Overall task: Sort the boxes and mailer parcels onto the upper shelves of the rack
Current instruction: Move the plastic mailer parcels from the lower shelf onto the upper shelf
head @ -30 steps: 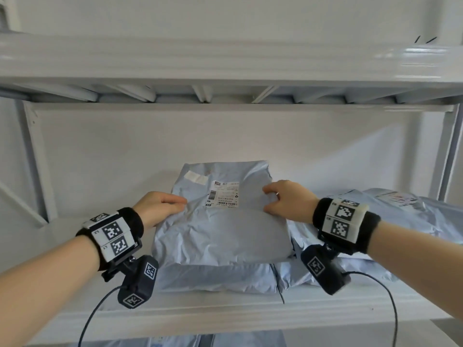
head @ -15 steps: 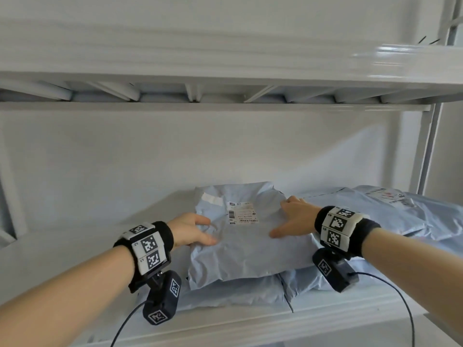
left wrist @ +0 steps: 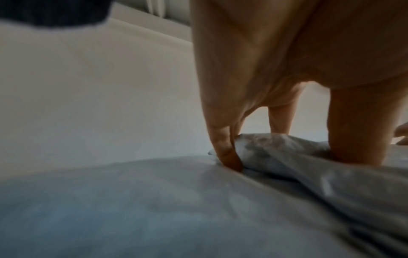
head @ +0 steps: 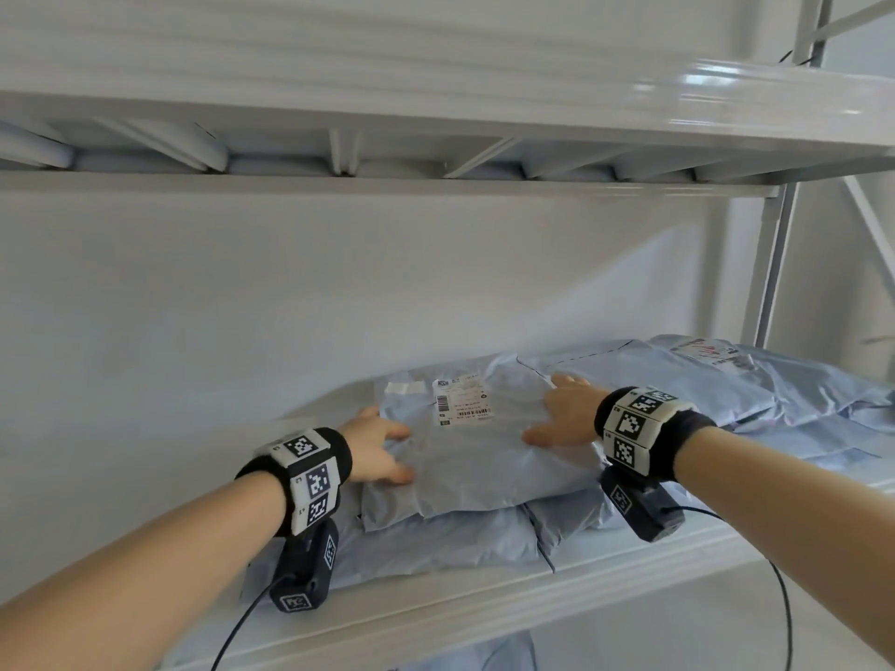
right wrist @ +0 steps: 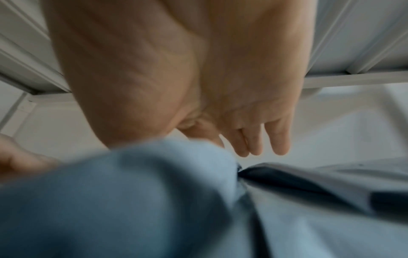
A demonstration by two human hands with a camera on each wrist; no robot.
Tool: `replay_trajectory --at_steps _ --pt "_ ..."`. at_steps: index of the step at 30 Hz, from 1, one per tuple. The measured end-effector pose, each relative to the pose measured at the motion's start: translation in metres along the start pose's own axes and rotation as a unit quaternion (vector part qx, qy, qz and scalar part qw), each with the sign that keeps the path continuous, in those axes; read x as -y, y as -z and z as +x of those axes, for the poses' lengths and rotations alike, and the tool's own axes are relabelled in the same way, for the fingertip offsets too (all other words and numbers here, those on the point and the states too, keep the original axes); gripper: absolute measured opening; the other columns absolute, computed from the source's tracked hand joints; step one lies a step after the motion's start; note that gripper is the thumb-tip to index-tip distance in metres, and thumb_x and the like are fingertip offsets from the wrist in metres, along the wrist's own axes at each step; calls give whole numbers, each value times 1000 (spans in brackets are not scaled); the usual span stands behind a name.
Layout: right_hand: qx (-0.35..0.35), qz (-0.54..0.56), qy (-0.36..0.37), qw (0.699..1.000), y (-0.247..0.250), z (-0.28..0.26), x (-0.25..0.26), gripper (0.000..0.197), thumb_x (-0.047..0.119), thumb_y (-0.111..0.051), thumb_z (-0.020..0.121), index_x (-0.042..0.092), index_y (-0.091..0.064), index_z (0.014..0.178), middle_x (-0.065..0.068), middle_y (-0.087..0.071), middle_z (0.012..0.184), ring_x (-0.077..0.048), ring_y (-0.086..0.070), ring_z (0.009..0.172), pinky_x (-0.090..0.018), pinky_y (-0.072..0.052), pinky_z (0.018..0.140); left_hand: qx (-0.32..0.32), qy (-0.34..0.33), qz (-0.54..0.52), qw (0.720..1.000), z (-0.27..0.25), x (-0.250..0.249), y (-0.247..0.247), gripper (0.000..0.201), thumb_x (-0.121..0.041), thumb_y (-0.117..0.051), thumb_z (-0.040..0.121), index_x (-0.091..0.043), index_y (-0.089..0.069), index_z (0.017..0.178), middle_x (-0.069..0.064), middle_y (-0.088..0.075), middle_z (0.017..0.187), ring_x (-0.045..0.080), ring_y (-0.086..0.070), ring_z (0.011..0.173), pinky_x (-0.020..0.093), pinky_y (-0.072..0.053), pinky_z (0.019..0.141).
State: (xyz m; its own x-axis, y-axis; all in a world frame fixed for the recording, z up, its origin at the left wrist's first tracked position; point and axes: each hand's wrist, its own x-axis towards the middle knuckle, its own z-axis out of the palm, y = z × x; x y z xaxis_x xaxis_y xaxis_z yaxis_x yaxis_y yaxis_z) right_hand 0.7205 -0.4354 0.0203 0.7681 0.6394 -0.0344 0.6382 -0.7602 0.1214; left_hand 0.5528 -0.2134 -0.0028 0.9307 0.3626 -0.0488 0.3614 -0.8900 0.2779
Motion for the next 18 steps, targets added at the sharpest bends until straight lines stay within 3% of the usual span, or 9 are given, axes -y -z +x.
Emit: replay_trajectory --at_steps 2,3,5,7,10,12,15,18 --pt "-2 3 4 1000 0 -1 0 69 66 -44 89 6 -63 115 -15 -58 124 -28 -55 111 -39 -45 99 -7 -5 38 999 -1 -2 0 74 -49 -70 79 -28 -40 144 10 -14 157 27 -29 141 31 -26 114" --pt "-3 3 4 1000 0 -3 1 66 65 -43 90 6 -63 111 -13 -61 117 -26 -58 103 -37 -47 95 -10 -10 53 998 -2 -4 0 73 -49 -68 81 -27 -41 144 9 -20 155 26 -31 139 31 -28 113" --pt "-8 -1 6 1000 1 -6 1 61 61 -39 93 6 -62 106 -13 -63 112 -23 -57 95 -30 -45 87 -7 -26 68 997 -4 -7 1 68 -49 -65 84 -24 -42 144 6 -36 150 23 -40 133 29 -34 108" --pt "-8 -16 9 1000 3 -11 0 59 56 -34 97 5 -62 105 -14 -64 110 -22 -53 90 -26 -36 79 1 -33 69 997 -8 -8 2 66 -47 -61 88 -22 -39 145 5 -41 149 22 -42 133 27 -35 106" --pt "-11 -12 20 1000 8 -22 -3 56 52 -32 100 5 -60 109 -13 -63 107 -24 -55 94 -28 -35 78 -12 -39 67 997 -19 -10 6 65 -44 -59 90 -21 -36 147 6 -29 156 22 -30 141 28 -25 112" --pt "-32 -3 37 999 14 -32 -6 50 49 -35 100 5 -57 111 -9 -59 103 -25 -56 98 -29 -37 80 -59 -71 30 995 -32 -15 12 60 -39 -61 90 -21 -41 144 4 -27 156 20 -27 142 26 -21 112" --pt "-87 -9 72 994 30 -55 -8 54 50 -38 99 9 -48 133 -10 -55 130 -26 -52 120 -37 -41 100 -161 -160 -58 972 -56 -28 17 44 -30 -64 89 -24 -55 132 -1 -42 147 13 -40 133 22 -26 108" --pt "-185 -3 123 975 45 -83 -3 57 49 -43 97 16 -40 144 -6 -47 142 -24 -47 127 -41 -40 105 -182 -251 -123 943 -85 -43 6 32 -25 -66 88 -29 -65 120 -13 -54 132 -1 -50 118 20 -40 102"
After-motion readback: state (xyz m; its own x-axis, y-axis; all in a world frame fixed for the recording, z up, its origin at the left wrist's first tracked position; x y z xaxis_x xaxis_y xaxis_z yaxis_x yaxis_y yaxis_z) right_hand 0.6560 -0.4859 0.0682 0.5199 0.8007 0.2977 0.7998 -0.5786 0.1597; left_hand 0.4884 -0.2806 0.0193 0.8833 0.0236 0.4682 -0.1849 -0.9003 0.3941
